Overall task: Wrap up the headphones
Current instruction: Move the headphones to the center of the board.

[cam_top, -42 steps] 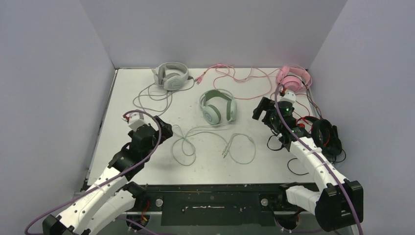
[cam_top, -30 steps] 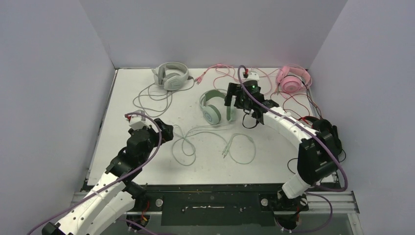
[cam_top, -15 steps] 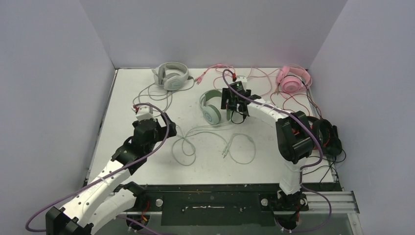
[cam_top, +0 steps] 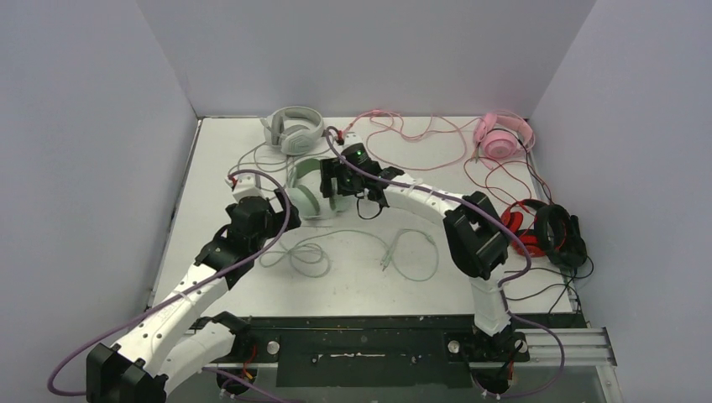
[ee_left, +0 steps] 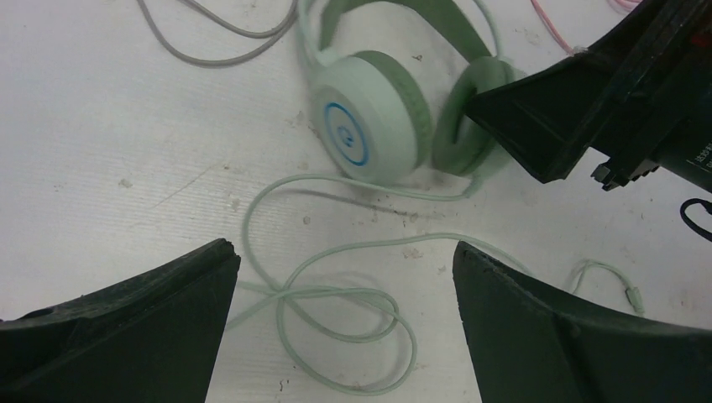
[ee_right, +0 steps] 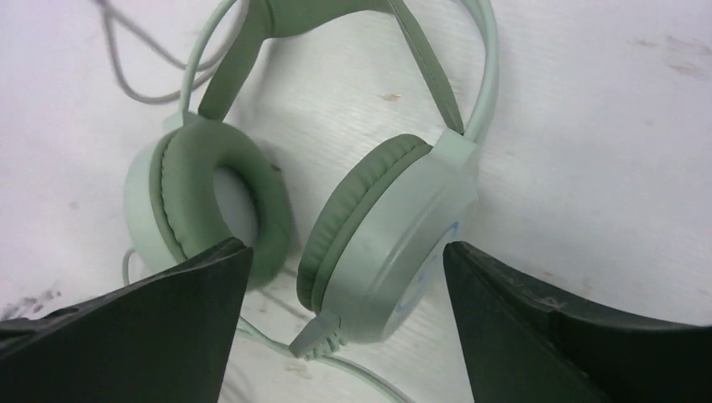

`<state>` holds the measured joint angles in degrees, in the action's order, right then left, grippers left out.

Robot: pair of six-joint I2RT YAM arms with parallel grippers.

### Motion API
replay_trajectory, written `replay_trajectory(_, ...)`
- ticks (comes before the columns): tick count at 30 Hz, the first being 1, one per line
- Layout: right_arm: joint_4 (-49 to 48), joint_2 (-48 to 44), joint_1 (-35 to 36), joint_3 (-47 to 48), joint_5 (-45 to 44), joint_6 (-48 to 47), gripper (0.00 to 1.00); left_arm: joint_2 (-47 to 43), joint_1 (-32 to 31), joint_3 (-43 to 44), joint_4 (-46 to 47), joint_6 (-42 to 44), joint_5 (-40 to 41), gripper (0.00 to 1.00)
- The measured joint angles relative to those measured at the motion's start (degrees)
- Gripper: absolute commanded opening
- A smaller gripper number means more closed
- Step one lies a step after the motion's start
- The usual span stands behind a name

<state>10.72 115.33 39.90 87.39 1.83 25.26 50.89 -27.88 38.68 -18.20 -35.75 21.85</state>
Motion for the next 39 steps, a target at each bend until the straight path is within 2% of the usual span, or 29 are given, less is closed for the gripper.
replay_trajectory(3, -1.25, 1.22, 1.7, 2.73, 2.6, 0.55, 0.96, 0.79, 0.44, 0.0, 0.17, -0.07, -1.4, 0.97)
replay_trajectory(6, -1.92, 0.39, 0.2, 2.43, 3.61, 0.5, 0.98, 2.14, 0.5, 0.0, 0.66, 0.04, -3.54, 0.97)
replay_trajectory(11, -1.99, -6.45, -9.44, -4.96, 5.42, 0.48, 0.97, 7.98, -1.31, 0.83, 2.16, 1.16, -9.7, 0.92)
replay_trajectory(16, -1.16, -12.79, -24.15, -8.74, 5.9, 0.46, 0.97, 15.26, -11.78, 2.58, 8.28, 1.62, -12.85, 0.91)
replay_trajectory(19, -0.61, -13.57, -31.52, -8.7, 4.9, 0.52, 0.98, 22.71, -19.12, 5.18, 13.79, 1.46, -13.25, 0.96)
replay_trajectory(22, 1.03, -13.14, -37.55, -8.37, 3.56, 1.31, 0.98, 31.34, -25.2, 9.57, 15.89, 1.22, -11.67, 0.97)
replay_trajectory(27, 2.49, -9.31, -43.74, -3.15, -1.42, 2.56, 1.0, 44.13, -31.93, 17.94, 17.4, 0.72, -9.68, 0.95)
replay_trajectory(32, 2.97, -1.49, -46.45, 8.81, -2.54, 0.83, 1.0, 55.47, -35.8, 28.11, 16.76, 1.9, -9.84, 0.95)
replay_trajectory(35, 2.05, 3.32, -47.32, 15.26, -2.08, -2.19, 1.0, 61.26, -36.61, 34.6, 13.46, 2.69, -8.0, 0.95)
replay_trajectory(39, 2.78, 8.87, -47.12, 22.14, -5.99, -6.62, 1.0, 64.39, -35.01, 36.87, 7.89, 3.82, -4.42, 0.93)
